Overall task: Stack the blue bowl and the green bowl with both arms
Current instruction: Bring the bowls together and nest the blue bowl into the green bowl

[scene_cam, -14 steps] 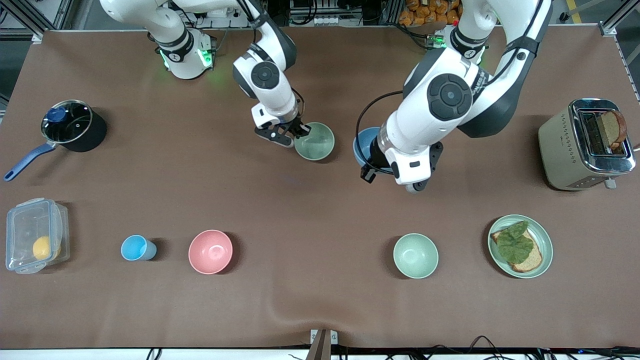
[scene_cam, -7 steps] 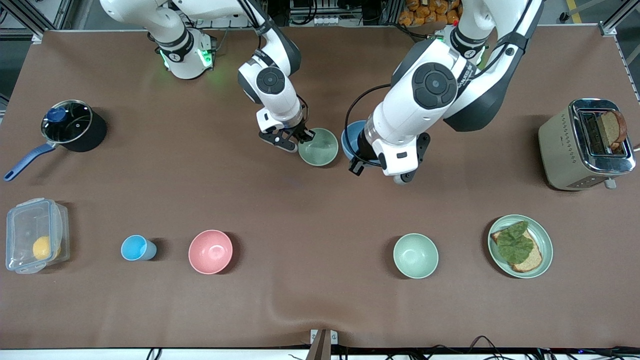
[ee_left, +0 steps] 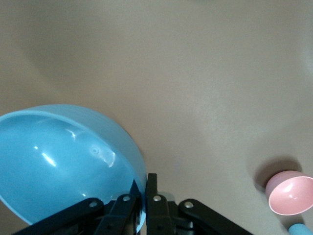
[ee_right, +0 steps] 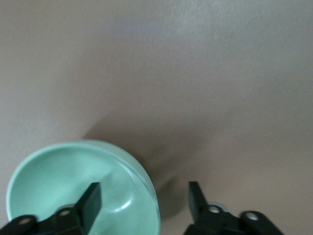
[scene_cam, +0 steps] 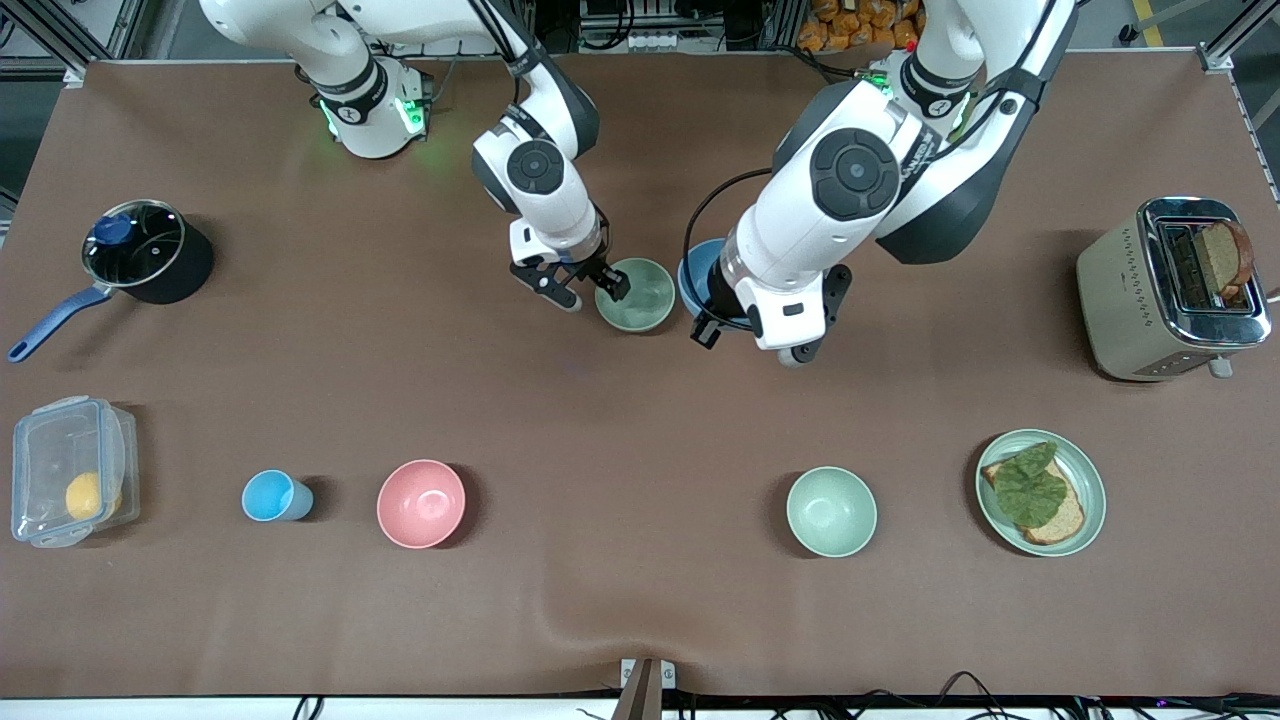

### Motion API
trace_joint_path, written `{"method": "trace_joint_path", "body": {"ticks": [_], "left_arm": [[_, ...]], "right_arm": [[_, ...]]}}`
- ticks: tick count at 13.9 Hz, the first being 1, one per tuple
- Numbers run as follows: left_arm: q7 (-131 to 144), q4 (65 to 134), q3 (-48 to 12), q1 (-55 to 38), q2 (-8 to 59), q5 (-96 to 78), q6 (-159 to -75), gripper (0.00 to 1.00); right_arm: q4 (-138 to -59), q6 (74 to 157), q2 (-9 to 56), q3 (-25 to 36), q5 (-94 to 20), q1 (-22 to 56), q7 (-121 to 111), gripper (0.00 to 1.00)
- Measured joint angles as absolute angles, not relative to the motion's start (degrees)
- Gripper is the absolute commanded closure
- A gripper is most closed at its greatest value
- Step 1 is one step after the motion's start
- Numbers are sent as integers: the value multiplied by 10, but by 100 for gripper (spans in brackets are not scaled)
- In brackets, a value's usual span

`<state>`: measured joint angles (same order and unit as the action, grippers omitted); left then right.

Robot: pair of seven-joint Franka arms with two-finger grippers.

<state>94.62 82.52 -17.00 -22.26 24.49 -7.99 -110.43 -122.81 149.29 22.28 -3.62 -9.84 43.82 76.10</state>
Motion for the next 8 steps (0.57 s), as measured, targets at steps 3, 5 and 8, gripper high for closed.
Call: {"method": "trace_joint_path", "body": {"ticks": [3,5,8], "left_arm": [[961,827,-170,-242,262,-80,-1130,100],[965,827,-170,-251,273,-80,-1136,100],[977,827,-170,-266,285,-78,-1139,100]], "right_arm": [[-1209,1454,220,-35,-106,408,787,0],[-1191,1418,213,-34,-143,383,796,0],[-1184,1406,212,-33,-266,356,796,0]]}}
